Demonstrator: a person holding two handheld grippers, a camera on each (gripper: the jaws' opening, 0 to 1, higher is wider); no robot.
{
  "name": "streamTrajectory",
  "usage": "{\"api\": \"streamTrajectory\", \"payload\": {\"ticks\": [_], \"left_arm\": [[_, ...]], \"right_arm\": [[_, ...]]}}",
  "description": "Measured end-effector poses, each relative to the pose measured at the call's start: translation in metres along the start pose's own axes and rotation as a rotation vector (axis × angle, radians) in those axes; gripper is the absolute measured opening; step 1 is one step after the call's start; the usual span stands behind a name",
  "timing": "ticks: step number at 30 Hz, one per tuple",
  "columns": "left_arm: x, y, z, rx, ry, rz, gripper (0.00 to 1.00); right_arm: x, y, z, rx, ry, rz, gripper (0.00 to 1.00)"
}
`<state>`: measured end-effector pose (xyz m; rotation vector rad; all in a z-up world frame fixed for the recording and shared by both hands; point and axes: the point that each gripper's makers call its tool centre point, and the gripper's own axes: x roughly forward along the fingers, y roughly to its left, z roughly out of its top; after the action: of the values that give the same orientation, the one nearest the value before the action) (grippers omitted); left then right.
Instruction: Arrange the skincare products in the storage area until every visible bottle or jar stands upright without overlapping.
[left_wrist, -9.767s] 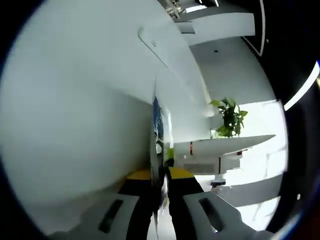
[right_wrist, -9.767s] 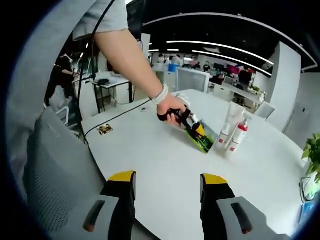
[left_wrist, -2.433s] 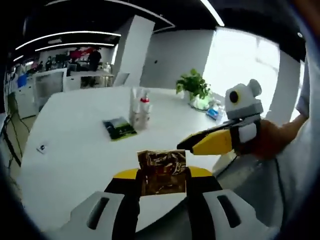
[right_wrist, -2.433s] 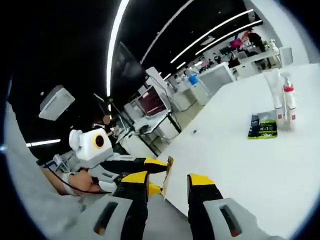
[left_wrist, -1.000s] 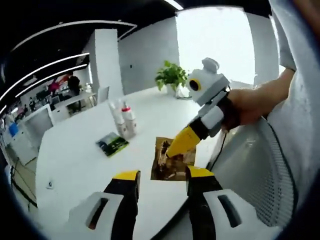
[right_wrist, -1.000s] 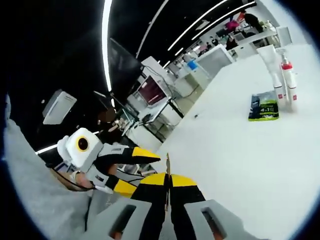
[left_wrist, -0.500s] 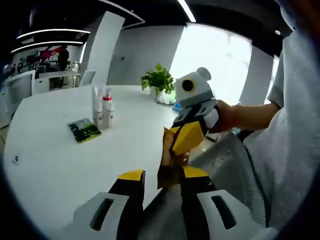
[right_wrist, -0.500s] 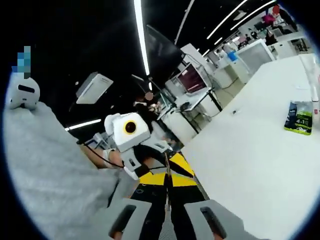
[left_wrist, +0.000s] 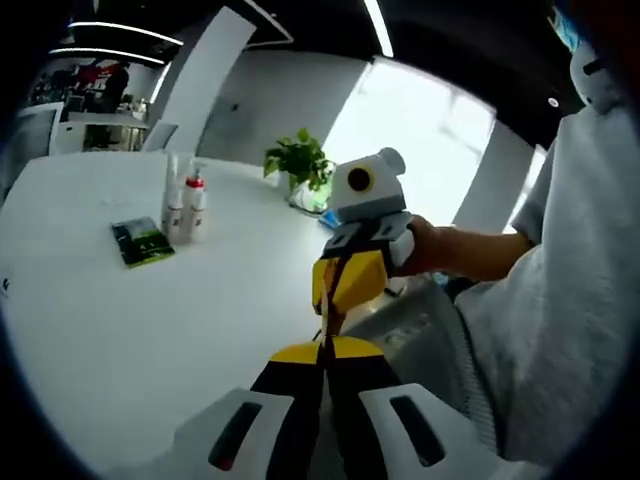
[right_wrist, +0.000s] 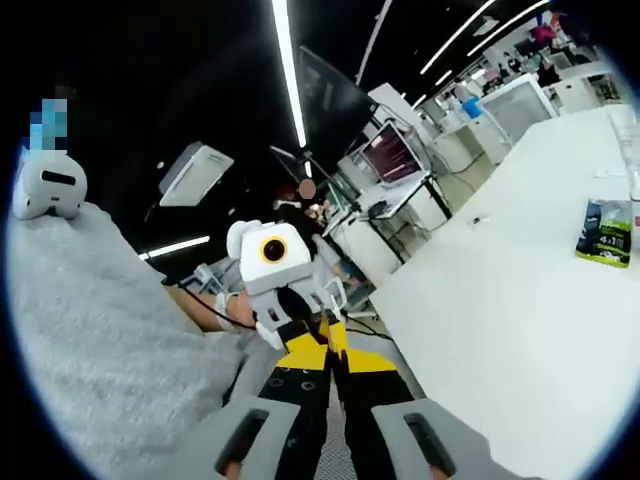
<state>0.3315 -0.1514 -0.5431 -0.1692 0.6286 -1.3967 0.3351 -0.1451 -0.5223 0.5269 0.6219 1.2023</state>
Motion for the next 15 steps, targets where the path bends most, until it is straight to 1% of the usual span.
{"api": "streamTrajectory", "payload": {"ticks": [1,2,3,6,7,8,9,11,12,14,15], "left_arm": [[-0.001,0.000,0.001,-0.038,-0.006,-0.006,0.02],[-0.002,0.003,0.004,-0.065,-0.024,-0.006,0.02],[-0.004,0.005,0.006,-0.073,-0.038,-0.007,0.02],[-0.011,0.009,0.021,-0.140,-0.127,-0.003,0.02],[-0.013,0.010,0.022,-0.147,-0.137,-0.001,0.02],[-0.016,0.013,0.025,-0.167,-0.160,0.001,0.02],[-0.017,0.015,0.026,-0.174,-0.165,0.004,0.02],[-0.018,0.013,0.028,-0.194,-0.177,-0.013,0.02],[-0.018,0.011,0.028,-0.205,-0.182,-0.026,0.02],[-0.016,0.007,0.028,-0.202,-0.176,-0.042,0.02],[-0.015,0.005,0.027,-0.201,-0.171,-0.050,0.02]], "right_arm": [[0.000,-0.001,0.001,-0.002,-0.009,-0.009,0.00],[0.001,-0.003,0.004,-0.006,-0.033,-0.022,0.00],[0.000,-0.005,0.007,0.002,-0.052,-0.030,0.00],[0.001,-0.009,0.007,0.020,-0.067,-0.053,0.06],[0.001,-0.009,0.007,0.019,-0.068,-0.052,0.08],[0.001,-0.009,0.006,0.020,-0.068,-0.052,0.08],[0.000,-0.009,0.006,0.023,-0.068,-0.051,0.07],[-0.001,-0.008,0.009,0.036,-0.090,-0.038,0.05],[-0.001,-0.005,0.013,0.055,-0.118,-0.021,0.05],[-0.001,-0.001,0.020,0.081,-0.166,0.013,0.01],[-0.002,-0.001,0.021,0.086,-0.172,0.012,0.00]]}}
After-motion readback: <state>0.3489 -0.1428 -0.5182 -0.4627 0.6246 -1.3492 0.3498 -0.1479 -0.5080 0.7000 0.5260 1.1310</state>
